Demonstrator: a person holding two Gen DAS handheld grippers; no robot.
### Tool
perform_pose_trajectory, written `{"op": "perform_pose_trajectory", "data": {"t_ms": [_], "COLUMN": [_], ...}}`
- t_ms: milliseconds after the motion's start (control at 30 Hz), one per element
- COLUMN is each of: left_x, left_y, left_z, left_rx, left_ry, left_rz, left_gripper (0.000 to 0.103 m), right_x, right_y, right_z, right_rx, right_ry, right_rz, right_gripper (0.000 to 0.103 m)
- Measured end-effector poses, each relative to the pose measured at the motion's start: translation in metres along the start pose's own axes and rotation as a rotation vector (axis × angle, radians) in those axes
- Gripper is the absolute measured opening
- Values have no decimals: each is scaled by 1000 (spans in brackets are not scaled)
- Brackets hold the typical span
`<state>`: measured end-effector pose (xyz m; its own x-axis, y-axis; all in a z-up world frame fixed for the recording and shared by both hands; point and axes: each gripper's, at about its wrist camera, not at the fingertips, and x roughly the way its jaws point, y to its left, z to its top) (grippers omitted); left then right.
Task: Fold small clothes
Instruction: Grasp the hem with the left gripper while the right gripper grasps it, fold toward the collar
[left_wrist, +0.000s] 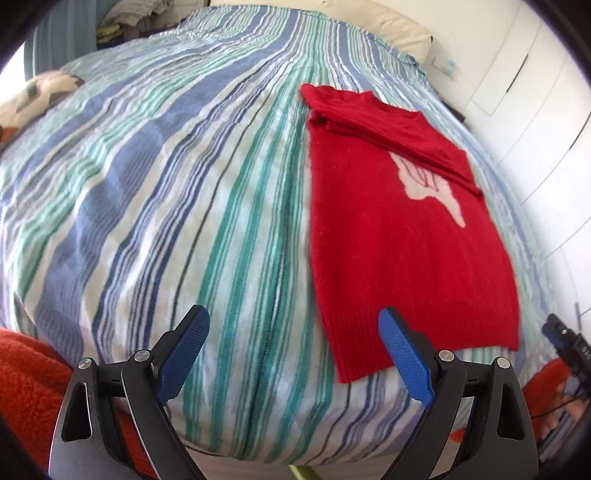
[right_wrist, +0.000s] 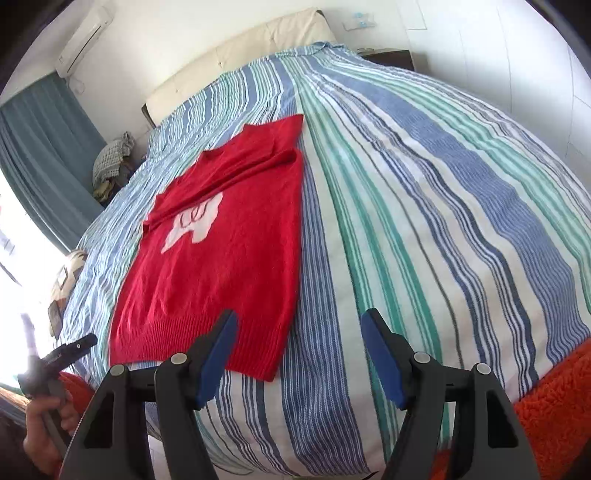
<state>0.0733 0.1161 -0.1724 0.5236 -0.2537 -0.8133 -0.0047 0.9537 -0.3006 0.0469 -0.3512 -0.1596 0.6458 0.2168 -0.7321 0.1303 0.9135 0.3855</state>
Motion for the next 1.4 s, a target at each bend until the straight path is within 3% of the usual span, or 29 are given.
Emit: {"op": "perform_pose_trajectory", "data": {"t_ms": [133, 267, 400, 467, 500, 567, 633, 667, 767, 800, 833, 867, 1133, 1267, 1400], "left_x": [10, 25, 32, 35, 36, 40, 42, 42, 40, 41, 41, 39, 7, -2, 16], "left_y": [-1, -19, -26, -25, -24, -20, -17, -15, -14, -15, -15, -15, -5, -11, -24], "left_z": [-4, -9, -11, -10, -9, -8, -8, -9, -10, -11, -11, -11, 11, 59, 128], "left_rx": [-22, 43, 56, 52, 45, 26, 10, 5, 3, 3, 2, 1, -108, -107, -83], "left_ry": [58, 125, 140, 141, 147, 161, 174, 181, 194, 200, 202, 193, 70, -8, -74], "left_rz": [-90, -138, -160, -173, -175, -184, -183, -180, -174, -181, -187, -181, -279, -323, -303], "left_gripper": [93, 93, 92, 84, 75, 57, 38, 35, 18, 7, 5, 5, 3, 3, 3], "right_x": [-6, 10, 45, 62, 66, 70, 70, 71, 73, 73, 71, 69, 38, 40, 69], "right_y": [-10, -5, -3, -3, -4, -5, -3, -1, 6, 7, 8, 9, 18, 28, 41], "right_z": [2, -2, -9, -14, -16, -15, -14, -15, -16, -16, -15, -14, 12, 50, 111], "right_rx": [48, 64, 111, 138, 149, 164, 157, 144, 90, 75, 60, 50, 55, 59, 51], "right_ry": [10, 97, 237, 297, 306, 300, 297, 299, 305, 304, 296, 281, 132, 55, 8], "right_rz": [80, 212, 299, 322, 322, 334, 337, 323, 288, 279, 260, 249, 268, 295, 297], "right_gripper": [71, 71, 70, 70, 69, 68, 61, 58, 38, 24, 10, 7, 6, 6, 6]}}
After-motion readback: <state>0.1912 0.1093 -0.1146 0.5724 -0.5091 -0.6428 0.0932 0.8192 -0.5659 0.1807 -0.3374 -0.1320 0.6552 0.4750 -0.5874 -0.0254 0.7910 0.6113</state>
